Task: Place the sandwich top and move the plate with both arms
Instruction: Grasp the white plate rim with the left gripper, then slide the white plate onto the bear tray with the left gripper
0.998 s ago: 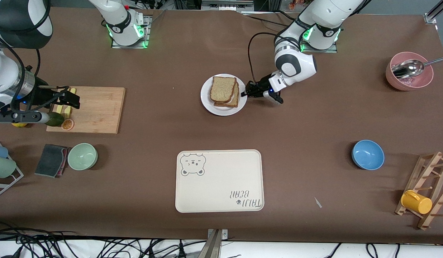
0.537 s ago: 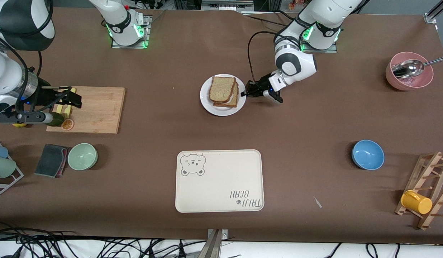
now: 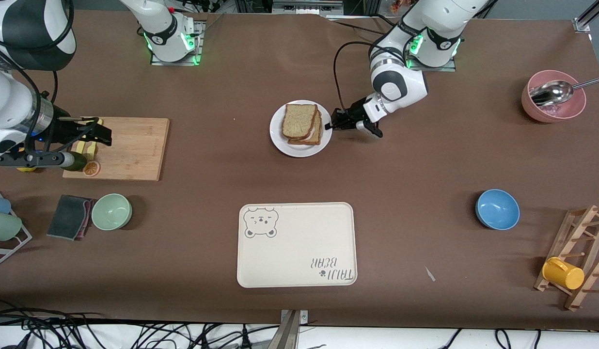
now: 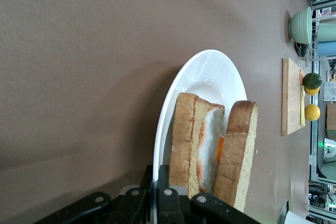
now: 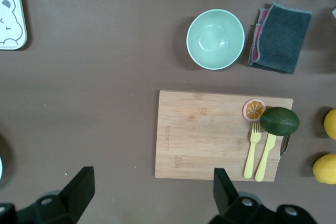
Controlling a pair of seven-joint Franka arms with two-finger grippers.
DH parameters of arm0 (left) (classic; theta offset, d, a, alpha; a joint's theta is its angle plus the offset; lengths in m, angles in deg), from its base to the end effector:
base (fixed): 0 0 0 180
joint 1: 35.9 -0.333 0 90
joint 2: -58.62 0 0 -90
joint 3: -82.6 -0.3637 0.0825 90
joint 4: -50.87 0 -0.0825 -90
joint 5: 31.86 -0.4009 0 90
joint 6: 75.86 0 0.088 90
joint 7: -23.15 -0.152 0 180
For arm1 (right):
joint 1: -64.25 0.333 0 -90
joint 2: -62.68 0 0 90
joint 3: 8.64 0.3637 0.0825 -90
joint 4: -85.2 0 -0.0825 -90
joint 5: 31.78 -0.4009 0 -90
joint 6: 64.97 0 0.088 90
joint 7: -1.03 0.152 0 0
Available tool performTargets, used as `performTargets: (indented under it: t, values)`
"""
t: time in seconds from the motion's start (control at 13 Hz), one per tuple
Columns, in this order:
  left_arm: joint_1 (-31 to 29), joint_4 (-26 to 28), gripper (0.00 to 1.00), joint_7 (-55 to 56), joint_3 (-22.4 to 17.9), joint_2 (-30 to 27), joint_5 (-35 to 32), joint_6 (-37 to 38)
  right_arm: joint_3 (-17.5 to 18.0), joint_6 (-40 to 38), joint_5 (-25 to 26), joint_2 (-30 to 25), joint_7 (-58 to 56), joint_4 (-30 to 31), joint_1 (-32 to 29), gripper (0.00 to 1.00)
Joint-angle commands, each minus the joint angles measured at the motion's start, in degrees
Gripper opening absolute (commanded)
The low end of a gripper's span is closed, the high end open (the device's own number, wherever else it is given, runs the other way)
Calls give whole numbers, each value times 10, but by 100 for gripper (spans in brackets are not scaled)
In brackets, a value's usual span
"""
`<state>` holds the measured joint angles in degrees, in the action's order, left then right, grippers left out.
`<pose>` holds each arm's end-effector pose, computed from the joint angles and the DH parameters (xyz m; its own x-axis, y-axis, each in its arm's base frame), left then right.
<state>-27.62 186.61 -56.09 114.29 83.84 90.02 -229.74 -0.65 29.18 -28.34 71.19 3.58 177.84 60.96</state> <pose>0.3777 -0.3323 0.1391 0.9924 0.1102 0.0551 0.0285 -0.6406 0.7674 0.6123 0.0367 0.5232 0.9920 0.0423 -0.1186 0.0478 -0.9979 0.0437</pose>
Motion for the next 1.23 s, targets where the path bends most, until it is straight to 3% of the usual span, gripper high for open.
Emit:
performTargets:
  t: [0.0,0.38,1.15]
  values:
    - [-18,-10,0,-7,1,-3,26,-14,-5,-2,-3,-10,-17,4,4,100]
    - [-25,-23,0,5,1,-4,27,-14,-6,-4,-3,-10,-24,4,4,100]
    - [-55,-158,0,75,-4,27,24,-15,-10,-7,-3,-12,-28,-1,4,100]
